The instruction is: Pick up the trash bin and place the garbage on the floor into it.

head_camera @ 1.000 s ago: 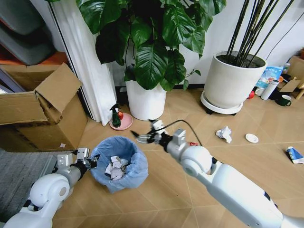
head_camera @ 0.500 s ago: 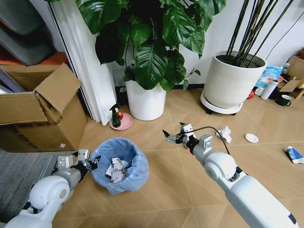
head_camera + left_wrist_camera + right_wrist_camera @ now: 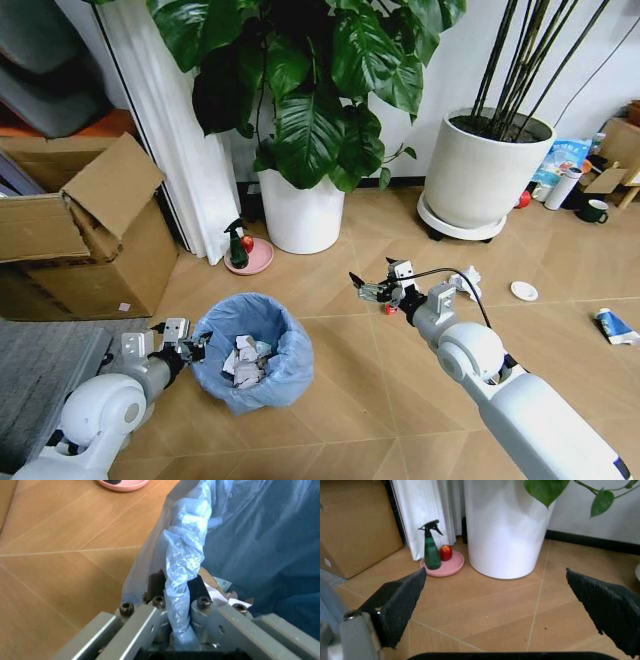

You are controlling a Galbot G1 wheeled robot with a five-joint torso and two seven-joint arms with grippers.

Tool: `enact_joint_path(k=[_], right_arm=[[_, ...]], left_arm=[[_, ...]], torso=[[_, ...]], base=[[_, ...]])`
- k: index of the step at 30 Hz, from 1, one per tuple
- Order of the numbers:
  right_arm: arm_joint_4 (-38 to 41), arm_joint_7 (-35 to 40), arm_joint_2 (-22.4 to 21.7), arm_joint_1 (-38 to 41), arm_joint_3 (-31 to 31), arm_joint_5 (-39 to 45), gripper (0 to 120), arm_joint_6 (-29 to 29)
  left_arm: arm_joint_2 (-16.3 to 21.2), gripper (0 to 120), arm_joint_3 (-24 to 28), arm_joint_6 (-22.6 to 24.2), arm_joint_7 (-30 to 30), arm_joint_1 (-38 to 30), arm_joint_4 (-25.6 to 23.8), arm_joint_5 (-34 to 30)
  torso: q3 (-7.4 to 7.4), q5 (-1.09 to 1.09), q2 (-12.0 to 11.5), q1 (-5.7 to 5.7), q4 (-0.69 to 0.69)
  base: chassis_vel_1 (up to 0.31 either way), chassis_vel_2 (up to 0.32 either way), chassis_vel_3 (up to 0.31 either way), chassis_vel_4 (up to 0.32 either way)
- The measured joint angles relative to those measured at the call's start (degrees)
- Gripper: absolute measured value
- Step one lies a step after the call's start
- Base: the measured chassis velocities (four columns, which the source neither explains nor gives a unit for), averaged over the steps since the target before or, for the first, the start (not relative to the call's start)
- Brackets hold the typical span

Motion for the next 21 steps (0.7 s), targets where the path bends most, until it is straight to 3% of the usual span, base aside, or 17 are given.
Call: enact_joint_path(k=[21], right_arm=[[0.30,-0.68,0.62,-2.63,1.55,-1.09,100,0.54]], left_arm=[[-0.51,0,0.28,-0.51,1.01,-0.01,0.20,0.86]], torso=[[0.00,-0.01,0.00,0.00,0.00]], base=[[-0.103,-0.105,0.109,0.102]])
